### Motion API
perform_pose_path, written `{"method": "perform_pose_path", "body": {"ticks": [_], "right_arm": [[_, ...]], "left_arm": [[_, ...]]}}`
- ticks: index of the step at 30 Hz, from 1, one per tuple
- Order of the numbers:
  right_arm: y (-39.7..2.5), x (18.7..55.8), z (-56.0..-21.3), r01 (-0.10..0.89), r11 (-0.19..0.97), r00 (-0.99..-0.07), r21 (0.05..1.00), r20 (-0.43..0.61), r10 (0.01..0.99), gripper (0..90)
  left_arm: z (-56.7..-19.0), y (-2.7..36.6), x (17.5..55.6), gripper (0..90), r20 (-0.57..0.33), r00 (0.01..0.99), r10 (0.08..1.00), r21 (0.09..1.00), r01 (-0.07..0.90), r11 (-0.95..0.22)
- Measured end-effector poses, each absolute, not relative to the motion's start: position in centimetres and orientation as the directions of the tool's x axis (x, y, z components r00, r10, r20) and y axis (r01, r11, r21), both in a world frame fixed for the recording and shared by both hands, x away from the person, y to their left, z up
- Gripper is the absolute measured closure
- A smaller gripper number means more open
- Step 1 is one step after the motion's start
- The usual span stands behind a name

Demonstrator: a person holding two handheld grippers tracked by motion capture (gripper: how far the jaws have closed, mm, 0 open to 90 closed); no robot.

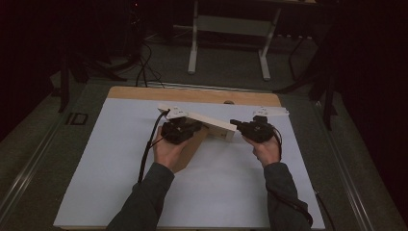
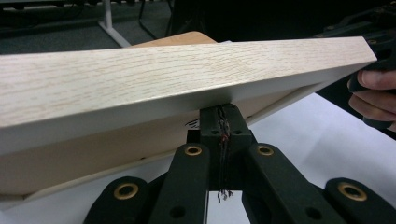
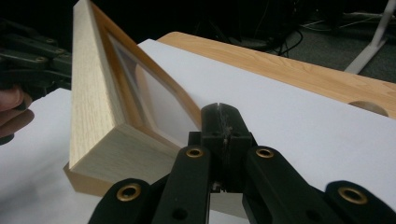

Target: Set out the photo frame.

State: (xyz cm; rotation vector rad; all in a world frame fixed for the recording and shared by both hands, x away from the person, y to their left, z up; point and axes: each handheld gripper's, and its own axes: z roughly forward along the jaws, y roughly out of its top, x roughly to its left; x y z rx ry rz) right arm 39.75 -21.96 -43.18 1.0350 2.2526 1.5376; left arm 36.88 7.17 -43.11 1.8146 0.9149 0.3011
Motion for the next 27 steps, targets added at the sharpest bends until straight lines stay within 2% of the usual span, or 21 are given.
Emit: {"method": "perform_pose_path", "body": {"ticks": [27], "right_arm": [[-21.0, 38.6, -43.0, 0.403, 0.227, -0.770, 0.887, 0.195, 0.607, 89.7]], "left_arm": [[-43.0, 7.7, 37.5, 90.0, -0.214, 0.671, 0.710, 0.873, 0.458, -0.169]]}}
